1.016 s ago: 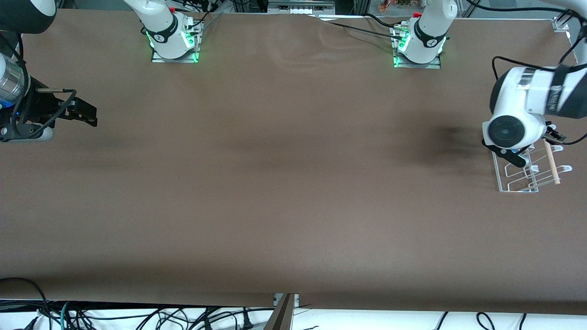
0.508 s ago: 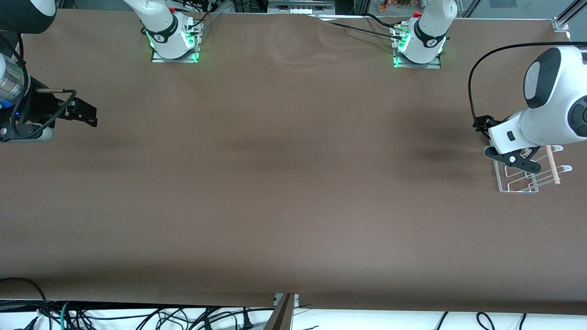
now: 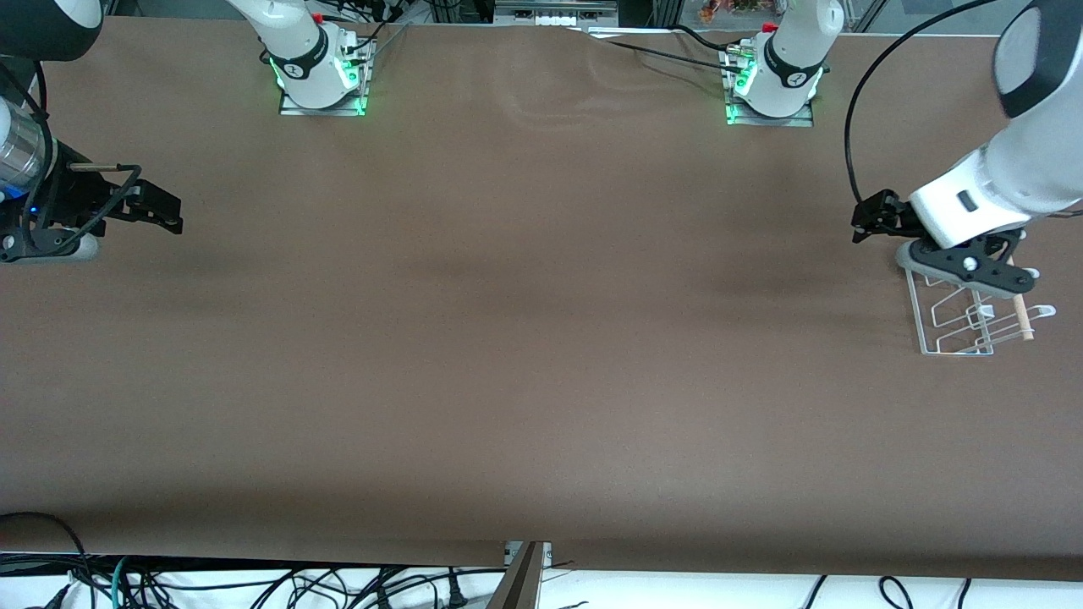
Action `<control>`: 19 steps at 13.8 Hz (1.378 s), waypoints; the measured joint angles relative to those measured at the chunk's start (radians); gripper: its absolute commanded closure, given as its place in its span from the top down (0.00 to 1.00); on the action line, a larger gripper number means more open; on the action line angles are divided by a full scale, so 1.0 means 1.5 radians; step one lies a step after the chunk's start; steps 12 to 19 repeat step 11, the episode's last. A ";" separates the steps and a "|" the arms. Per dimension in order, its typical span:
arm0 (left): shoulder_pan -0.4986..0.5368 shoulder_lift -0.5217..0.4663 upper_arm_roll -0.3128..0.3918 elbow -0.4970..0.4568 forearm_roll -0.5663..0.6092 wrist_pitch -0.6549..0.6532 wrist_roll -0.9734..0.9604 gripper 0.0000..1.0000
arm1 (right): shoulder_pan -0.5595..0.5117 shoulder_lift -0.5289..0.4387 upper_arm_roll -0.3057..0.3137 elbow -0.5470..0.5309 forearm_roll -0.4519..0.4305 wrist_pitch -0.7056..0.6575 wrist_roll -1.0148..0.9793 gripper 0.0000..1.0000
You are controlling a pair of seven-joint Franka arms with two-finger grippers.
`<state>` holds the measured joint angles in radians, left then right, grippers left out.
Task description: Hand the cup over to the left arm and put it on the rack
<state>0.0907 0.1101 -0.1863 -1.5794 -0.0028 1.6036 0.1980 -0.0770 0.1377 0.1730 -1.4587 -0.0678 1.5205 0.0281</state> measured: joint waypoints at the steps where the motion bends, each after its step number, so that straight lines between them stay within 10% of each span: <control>1: -0.017 -0.009 0.021 -0.002 -0.011 0.002 0.000 1.00 | 0.000 0.000 0.000 0.000 0.001 0.000 0.000 1.00; 6: -0.150 -0.059 0.102 -0.061 -0.015 0.017 -0.173 1.00 | -0.001 0.000 0.000 0.000 0.002 0.000 0.000 1.00; 19: -0.151 -0.061 0.120 -0.072 -0.015 0.041 -0.176 1.00 | -0.001 0.000 0.000 0.000 0.002 0.000 0.001 1.00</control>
